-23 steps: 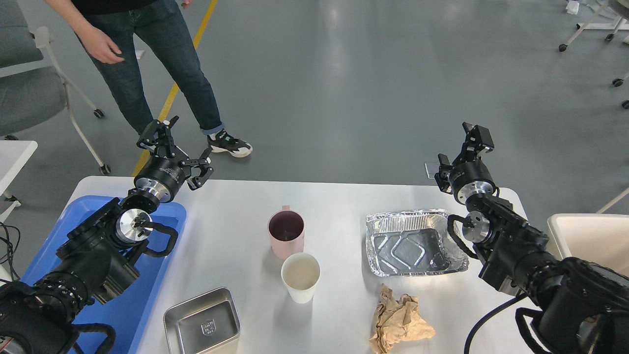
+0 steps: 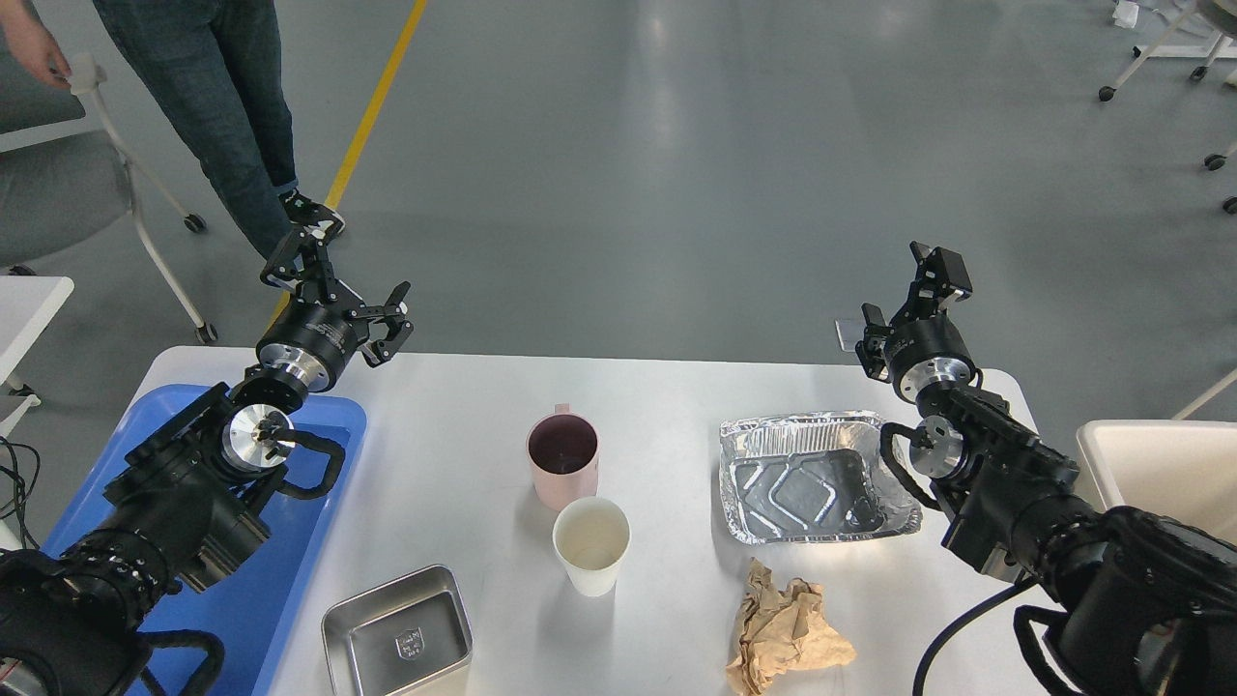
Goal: Tidy desktop
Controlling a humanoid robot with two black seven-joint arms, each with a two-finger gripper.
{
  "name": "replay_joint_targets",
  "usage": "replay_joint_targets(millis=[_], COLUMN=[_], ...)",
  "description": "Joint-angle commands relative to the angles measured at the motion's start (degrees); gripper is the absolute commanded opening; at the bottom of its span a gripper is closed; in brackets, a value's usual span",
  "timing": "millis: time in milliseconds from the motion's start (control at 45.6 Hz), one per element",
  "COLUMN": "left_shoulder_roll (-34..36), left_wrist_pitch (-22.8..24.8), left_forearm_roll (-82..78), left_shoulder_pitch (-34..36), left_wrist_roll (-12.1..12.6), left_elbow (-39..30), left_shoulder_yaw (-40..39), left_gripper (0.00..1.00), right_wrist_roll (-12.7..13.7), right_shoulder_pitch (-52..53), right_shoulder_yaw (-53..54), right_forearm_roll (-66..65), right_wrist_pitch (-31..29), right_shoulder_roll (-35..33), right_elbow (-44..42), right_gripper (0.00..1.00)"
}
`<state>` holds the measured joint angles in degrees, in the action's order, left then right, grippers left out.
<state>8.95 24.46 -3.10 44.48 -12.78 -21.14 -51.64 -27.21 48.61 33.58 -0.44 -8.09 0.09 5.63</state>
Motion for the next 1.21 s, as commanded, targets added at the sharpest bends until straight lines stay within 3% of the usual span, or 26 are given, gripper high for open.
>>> replay_joint_targets(millis=[0,66,197,263,438,570,811,965,1184], left_shoulder_roll=[0.63,1.24,2.56,3.70,14.85,21.71,35.24,43.07,53.79], left_wrist_pitch=[-0.81,-0.90,-1.16,-1.08,-1.17,-0.90,-0.55,-0.55,-0.73], left_forearm_roll=[-1.12,-7.34,-17.19,-20.54,-21.43,-21.43,-21.43,-21.95,-25.19], left_shoulder_pitch=[-0.01,0.69,1.48,2.18,3.77,3.07,-0.88,-2.65,-2.47], left_wrist_roll=[-0.31,-2.32,-11.90,-12.62,-11.31,-6.56,-5.24,-0.67,-0.84], left_elbow=[0.04,-0.05,-0.48,-1.71,-11.02,-17.00,-28.51,-34.67,-41.96], left_shoulder_yaw=[1.10,5.14,11.28,17.08,30.89,32.39,33.27,37.48,46.10], left_gripper=[1.00,1.00,1.00,1.00,1.00,0.99,0.99,0.99,0.99], right_wrist_roll=[0.05,0.05,0.05,0.05,0.05,0.05,0.14,0.14,0.14], right_shoulder_pitch=[0.08,0.08,0.26,0.35,0.35,0.44,1.05,1.05,1.58], right_shoulder_yaw=[0.00,0.00,0.00,0.00,0.00,0.00,0.00,0.00,0.00], right_forearm_roll=[0.00,0.00,0.00,0.00,0.00,0.00,0.00,0.00,0.00], right_wrist_pitch=[0.00,0.00,0.00,0.00,-0.09,-0.09,-0.09,-0.09,-0.09], right_shoulder_roll=[0.00,0.00,0.00,-0.18,-1.84,-2.99,-2.82,-3.08,-3.08], right_elbow=[-0.01,-0.01,-0.01,-0.01,-0.01,0.08,0.08,0.08,0.17], right_gripper=[1.00,1.00,1.00,1.00,1.00,1.00,1.00,1.00,1.00])
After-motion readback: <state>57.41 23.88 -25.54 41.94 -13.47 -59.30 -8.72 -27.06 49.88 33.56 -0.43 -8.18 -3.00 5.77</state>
